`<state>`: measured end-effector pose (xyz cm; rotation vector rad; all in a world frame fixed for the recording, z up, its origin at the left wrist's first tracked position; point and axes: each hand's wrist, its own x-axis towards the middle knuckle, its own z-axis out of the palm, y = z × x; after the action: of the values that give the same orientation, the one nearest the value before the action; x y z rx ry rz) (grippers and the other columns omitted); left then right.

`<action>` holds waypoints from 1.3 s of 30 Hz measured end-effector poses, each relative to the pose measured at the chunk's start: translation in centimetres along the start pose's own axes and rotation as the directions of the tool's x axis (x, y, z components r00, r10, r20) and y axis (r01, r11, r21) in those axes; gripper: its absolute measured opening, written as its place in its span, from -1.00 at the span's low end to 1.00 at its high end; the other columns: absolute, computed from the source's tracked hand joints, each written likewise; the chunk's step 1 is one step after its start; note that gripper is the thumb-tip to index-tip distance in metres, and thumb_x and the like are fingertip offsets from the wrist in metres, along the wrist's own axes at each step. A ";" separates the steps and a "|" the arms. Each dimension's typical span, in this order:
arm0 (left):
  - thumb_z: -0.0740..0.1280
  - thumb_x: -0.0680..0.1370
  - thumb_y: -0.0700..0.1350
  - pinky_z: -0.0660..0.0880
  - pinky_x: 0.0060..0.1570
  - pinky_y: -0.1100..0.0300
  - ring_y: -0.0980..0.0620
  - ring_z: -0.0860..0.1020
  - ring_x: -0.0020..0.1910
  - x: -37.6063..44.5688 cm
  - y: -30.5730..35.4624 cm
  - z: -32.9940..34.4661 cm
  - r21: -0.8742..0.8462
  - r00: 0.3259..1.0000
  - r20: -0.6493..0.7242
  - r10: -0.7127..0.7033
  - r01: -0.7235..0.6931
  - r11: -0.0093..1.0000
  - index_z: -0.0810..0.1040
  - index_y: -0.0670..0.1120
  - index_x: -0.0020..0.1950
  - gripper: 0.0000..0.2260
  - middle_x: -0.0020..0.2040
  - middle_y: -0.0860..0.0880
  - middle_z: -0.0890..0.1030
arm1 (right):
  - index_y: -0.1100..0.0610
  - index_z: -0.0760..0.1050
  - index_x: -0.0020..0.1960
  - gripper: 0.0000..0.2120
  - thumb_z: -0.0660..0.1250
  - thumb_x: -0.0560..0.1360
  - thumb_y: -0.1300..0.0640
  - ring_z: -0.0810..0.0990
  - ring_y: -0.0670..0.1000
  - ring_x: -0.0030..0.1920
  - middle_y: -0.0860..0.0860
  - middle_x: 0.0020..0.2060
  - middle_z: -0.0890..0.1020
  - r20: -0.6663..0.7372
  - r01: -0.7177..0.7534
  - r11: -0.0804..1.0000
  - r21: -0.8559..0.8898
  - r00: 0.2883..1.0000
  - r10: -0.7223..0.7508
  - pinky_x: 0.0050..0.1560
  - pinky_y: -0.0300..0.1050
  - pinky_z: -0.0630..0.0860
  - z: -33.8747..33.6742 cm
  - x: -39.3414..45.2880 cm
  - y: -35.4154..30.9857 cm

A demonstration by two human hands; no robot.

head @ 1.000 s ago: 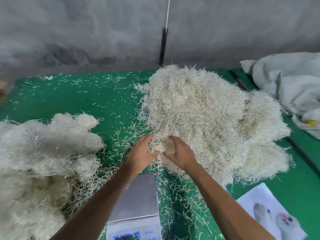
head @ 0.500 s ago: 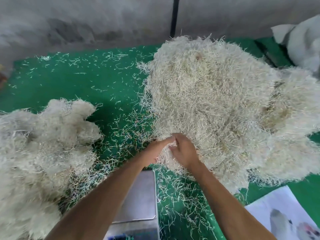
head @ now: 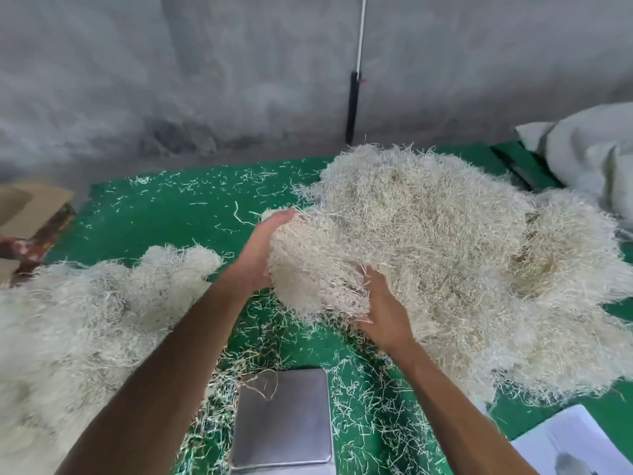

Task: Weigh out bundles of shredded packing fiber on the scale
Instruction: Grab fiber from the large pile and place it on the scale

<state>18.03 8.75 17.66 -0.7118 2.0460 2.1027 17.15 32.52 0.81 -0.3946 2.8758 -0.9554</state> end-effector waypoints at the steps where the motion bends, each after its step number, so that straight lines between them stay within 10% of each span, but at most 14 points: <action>1: 0.56 0.20 0.36 0.29 0.32 -0.32 -0.15 0.22 0.51 -0.6 0.7 -0.2 0.014 1.000 -0.017 -0.017 0.018 1.000 0.40 0.27 0.40 -0.19 0.54 0.06 0.24 | -0.23 -0.16 0.65 0.19 0.60 0.38 0.23 0.56 -0.04 -0.40 0.05 0.52 0.33 0.012 -0.034 0.999 -0.030 0.999 0.035 -0.55 -0.29 0.48 -0.3 -0.3 0.2; 7: 0.56 0.11 0.39 0.42 -0.17 0.08 0.02 0.26 0.27 -1.9 2.7 -0.5 -0.010 0.999 -0.019 0.039 -0.040 0.999 0.46 0.31 0.30 -0.21 0.51 0.11 0.23 | 0.06 0.14 0.63 -0.11 0.54 0.47 -0.08 0.67 0.11 0.08 0.14 0.50 0.39 0.040 -0.115 0.992 -0.055 0.992 0.117 -0.05 -0.10 0.64 -2.3 -0.9 -2.5; 12: 0.54 0.35 0.22 0.54 0.15 -0.12 -0.10 0.39 0.40 -2.9 2.2 2.8 0.037 0.980 0.195 -0.045 0.039 0.999 0.58 0.19 0.15 -0.58 0.49 -0.01 0.36 | 0.26 0.48 0.37 -0.40 0.41 0.57 -0.18 0.54 0.14 0.33 0.20 0.40 0.52 0.149 -0.182 0.980 0.078 0.974 0.169 0.46 -0.02 0.39 -2.1 0.3 -5.3; 14: 0.52 0.40 0.10 0.64 -0.11 0.01 -0.05 0.59 0.15 -3.5 3.0 3.7 0.010 0.964 0.259 -0.058 0.057 0.998 0.67 0.17 -0.03 -0.83 0.22 0.01 0.63 | 0.22 0.32 0.55 -0.35 0.34 0.63 -0.14 0.45 0.15 0.44 0.17 0.52 0.39 0.157 -0.169 0.981 0.100 0.976 0.152 0.44 -0.13 0.31 -2.6 0.3 -4.8; 18: 0.54 0.36 0.08 0.62 -0.32 0.07 -0.05 0.53 0.03 -3.4 5.5 3.0 -0.082 0.997 0.069 0.016 -0.011 0.997 0.52 0.21 -0.09 -0.77 0.22 0.14 0.38 | 0.12 0.48 0.41 -0.64 0.33 0.66 0.01 0.51 0.07 0.33 0.12 0.47 0.41 0.198 -0.222 0.967 0.124 0.961 0.195 0.33 -0.20 0.45 -3.4 -1.3 -0.5; 22: 0.61 0.14 0.25 0.46 0.20 -0.10 -0.26 0.32 0.43 -1.4 5.8 0.5 -0.170 0.996 -0.085 0.013 -0.027 0.985 0.45 0.08 0.27 -0.23 0.50 -0.11 0.29 | 0.24 0.31 0.56 -0.54 0.25 0.71 0.11 0.27 0.14 0.57 0.17 0.58 0.30 0.192 -0.346 0.937 0.050 0.924 0.331 0.47 -0.12 0.36 -3.4 -3.1 2.8; 25: 0.55 0.27 0.23 0.40 0.08 0.00 -0.21 0.17 0.52 -0.6 5.1 1.0 -0.118 0.998 -0.054 0.015 -0.022 0.993 0.50 0.20 0.16 -0.49 0.59 -0.04 0.16 | 0.19 0.14 0.65 -0.43 0.20 0.73 0.02 0.12 0.10 0.63 0.11 0.66 0.11 0.276 -0.224 0.975 0.010 0.937 0.213 0.55 -0.16 0.10 -4.0 -3.6 1.2; 28: 0.57 0.22 0.19 0.52 0.09 -0.07 -0.24 0.44 0.32 0.4 4.6 2.0 -0.213 0.997 -0.073 -0.014 -0.002 0.977 0.51 0.12 0.22 -0.39 0.43 -0.12 0.40 | 0.07 0.13 0.67 -0.26 0.26 0.63 -0.24 0.37 0.16 0.52 0.11 0.60 0.27 0.143 -0.148 0.978 0.149 0.982 0.127 0.55 0.09 0.21 -5.5 -2.4 -3.2; 31: 0.52 0.31 0.12 0.59 -0.02 -0.26 -0.24 0.65 0.06 1.0 5.3 1.8 -0.349 0.997 -0.067 0.035 -0.056 0.936 0.58 0.01 0.23 -0.47 0.17 -0.20 0.63 | 0.13 0.25 0.57 -0.25 0.32 0.57 -0.30 0.39 0.17 0.46 0.15 0.51 0.40 0.044 0.023 0.991 -0.132 0.999 -0.017 0.44 0.07 0.35 -7.4 -0.7 -5.8; 39: 0.46 0.33 0.06 0.60 -0.07 -0.17 -0.17 0.69 -0.17 0.5 7.2 -0.1 -0.339 0.983 -0.031 0.180 -0.180 0.924 0.68 -0.03 -0.08 -0.75 -0.12 -0.15 0.69 | 0.05 0.53 0.20 -0.33 0.21 0.50 -0.52 0.59 0.08 0.08 0.03 0.08 0.62 -0.095 0.082 0.982 -0.173 0.990 -0.100 0.02 -0.04 0.52 -10.6 -0.4 -9.4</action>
<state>14.77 7.97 24.02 -0.5788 1.8266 2.6001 17.86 31.48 14.99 -0.5092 3.0689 -0.7687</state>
